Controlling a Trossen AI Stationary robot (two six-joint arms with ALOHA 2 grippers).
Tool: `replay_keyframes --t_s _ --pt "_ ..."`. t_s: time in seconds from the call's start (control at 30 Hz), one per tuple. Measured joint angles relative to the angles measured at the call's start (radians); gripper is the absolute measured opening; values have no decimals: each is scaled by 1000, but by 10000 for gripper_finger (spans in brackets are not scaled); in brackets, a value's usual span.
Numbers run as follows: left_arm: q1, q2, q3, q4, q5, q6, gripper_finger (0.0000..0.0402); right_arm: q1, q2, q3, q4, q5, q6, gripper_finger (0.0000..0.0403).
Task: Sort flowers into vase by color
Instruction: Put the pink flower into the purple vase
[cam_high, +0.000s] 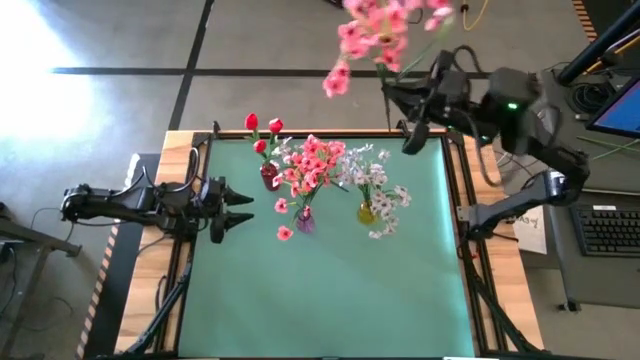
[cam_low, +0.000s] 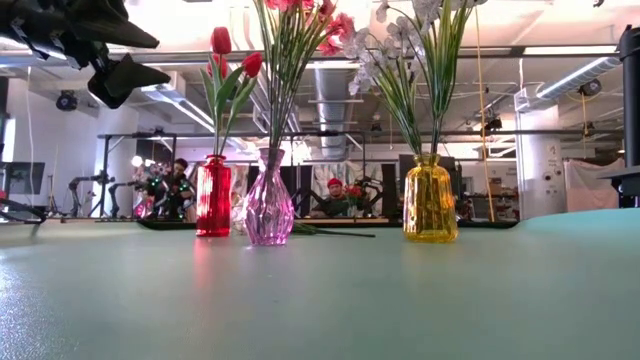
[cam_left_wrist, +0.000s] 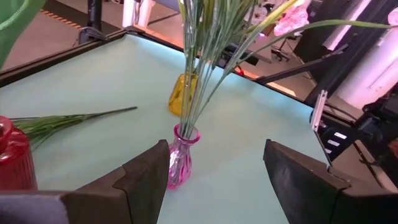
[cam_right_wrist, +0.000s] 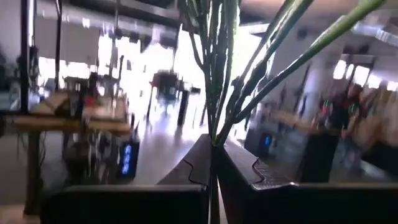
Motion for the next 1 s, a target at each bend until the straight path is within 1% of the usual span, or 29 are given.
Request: replay_keyframes --t_s 0.07,0.17,0.23,0.3,0.37,0.43,0.5,0.63,0.73,0.8,1.0 --pt "0 6 0 2 0 0 249 40 -2 23 42 16 -17 12" --pt "0 15 0 9 -1 0 249 94 3 60 117 -10 4 12" --pt "0 24 0 17 -6 0 249 122 11 76 165 -59 69 12" --pt "0 35 0 29 -9 0 249 150 23 82 205 -141 132 12" --pt "0 48 0 54 -8 -6 249 192 43 68 259 -227 163 12" --pt "0 61 0 74 -5 -9 249 265 71 42 317 -239 148 12" --pt "0 75 0 83 -2 -13 249 350 107 17 375 -200 100 12" --pt "0 95 0 88 -2 -14 249 492 186 -1 452 8 -32 12" --pt "0 105 0 88 -2 -14 249 557 224 14 464 131 -89 12" --pt "0 108 0 88 -2 -11 249 584 239 17 459 161 -92 12" --pt "0 108 0 89 -1 -6 249 613 248 1 402 147 -8 12"
